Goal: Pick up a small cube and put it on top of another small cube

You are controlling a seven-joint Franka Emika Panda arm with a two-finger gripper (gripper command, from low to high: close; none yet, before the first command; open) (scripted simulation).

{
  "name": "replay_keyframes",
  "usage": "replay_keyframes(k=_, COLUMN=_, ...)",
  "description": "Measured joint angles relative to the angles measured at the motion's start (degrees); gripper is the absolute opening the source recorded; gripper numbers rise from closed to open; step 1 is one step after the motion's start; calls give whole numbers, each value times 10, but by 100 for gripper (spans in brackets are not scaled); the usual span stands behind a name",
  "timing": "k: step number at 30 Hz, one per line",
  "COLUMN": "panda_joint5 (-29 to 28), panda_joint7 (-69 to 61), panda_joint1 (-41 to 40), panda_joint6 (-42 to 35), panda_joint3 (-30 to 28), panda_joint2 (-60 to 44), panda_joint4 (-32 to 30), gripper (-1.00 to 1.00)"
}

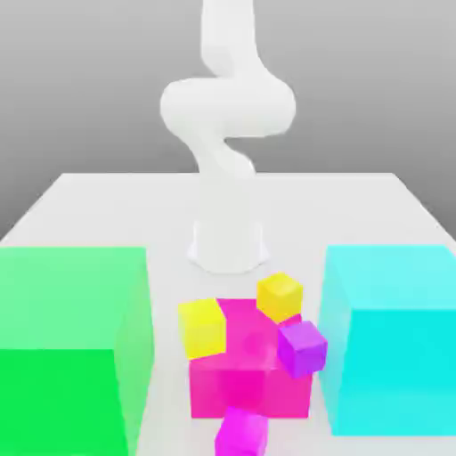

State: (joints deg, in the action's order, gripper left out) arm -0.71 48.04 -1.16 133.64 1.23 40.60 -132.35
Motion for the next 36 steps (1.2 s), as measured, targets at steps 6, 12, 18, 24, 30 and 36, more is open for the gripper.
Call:
replay_keyframes(k=6, panda_joint5=-18, panda_joint7=54, panda_joint1=-28, panda_joint6=46, panda_joint3=30, panda_joint2=-128, panda_joint4=-14, gripper=0)
replay_keyframes(k=12, panda_joint5=-40, panda_joint7=111, panda_joint1=-44, panda_joint6=90, panda_joint3=48, panda_joint2=-253, panda_joint4=-27, gripper=0)
replay_keyframes(k=18, panda_joint5=-56, panda_joint7=163, panda_joint1=-50, panda_joint6=134, panda_joint3=56, panda_joint2=-378, panda_joint4=-41, gripper=0)
replay_keyframes(k=24, panda_joint5=-51, panda_joint7=199, panda_joint1=-46, panda_joint6=180, panda_joint3=56, panda_joint2=-500, panda_joint4=-55, gripper=0)
replay_keyframes(k=30, panda_joint5=-51, panda_joint7=221, panda_joint1=-34, panda_joint6=254, panda_joint3=45, panda_joint2=-623, panda_joint4=-50, gripper=0)
replay_keyframes(k=36, panda_joint5=-59, panda_joint7=227, panda_joint1=-27, panda_joint6=282, panda_joint3=36, panda_joint2=-658, panda_joint4=-44, gripper=-100)
